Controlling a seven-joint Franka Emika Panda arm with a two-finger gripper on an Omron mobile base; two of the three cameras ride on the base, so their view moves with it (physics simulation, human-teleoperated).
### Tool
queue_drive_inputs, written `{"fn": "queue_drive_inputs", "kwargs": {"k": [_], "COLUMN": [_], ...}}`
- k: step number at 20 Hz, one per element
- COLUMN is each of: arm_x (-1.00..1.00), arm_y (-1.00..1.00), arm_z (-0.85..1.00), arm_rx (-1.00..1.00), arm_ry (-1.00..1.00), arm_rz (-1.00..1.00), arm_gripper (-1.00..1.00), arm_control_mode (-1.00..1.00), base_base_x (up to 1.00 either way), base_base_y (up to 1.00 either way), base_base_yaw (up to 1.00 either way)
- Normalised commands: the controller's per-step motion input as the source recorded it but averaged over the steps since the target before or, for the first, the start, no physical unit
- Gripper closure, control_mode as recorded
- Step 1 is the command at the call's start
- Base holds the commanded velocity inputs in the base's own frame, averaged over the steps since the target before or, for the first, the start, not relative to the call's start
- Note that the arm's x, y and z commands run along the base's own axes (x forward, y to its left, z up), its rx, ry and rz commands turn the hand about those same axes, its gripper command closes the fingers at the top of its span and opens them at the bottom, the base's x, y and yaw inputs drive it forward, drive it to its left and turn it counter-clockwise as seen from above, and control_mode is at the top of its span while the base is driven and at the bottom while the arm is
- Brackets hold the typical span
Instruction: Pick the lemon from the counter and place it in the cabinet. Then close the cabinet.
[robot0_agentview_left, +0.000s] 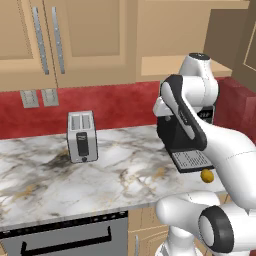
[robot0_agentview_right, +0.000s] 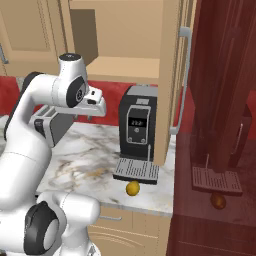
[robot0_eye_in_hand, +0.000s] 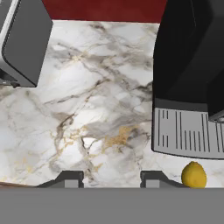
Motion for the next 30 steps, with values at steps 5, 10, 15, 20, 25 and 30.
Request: {"fn": "queue_drive_inputs", "kwargs": {"k": [5, 10, 15, 20, 25, 30], "arm_x": [-0.04, -0.39, -0.45, -0.33, -0.14, -0.07], "arm_y": [0.0, -0.13, -0.33, -0.38, -0.68, -0.56], "arm_z": [-0.13, -0.33, -0.3, -0.21, -0.32, -0.31], "arm_rx": [-0.01, -0.01, 0.0, 0.0, 0.0, 0.0], "arm_ry": [0.0, 0.0, 0.0, 0.06, 0.08, 0.02], "arm_rz": [0.0, -0.04, -0.06, -0.07, -0.04, -0.01], "arm_gripper": [-1.0, -1.0, -1.0, -1.0, -1.0, -1.0], "arm_control_mode": [-1.0, -1.0, -1.0, -1.0, -1.0, -1.0], "base_base_x": [0.0, 0.0, 0.0, 0.0, 0.0, 0.0], "base_base_y": [0.0, 0.0, 0.0, 0.0, 0.0, 0.0], "base_base_yaw": [0.0, 0.0, 0.0, 0.0, 0.0, 0.0]}}
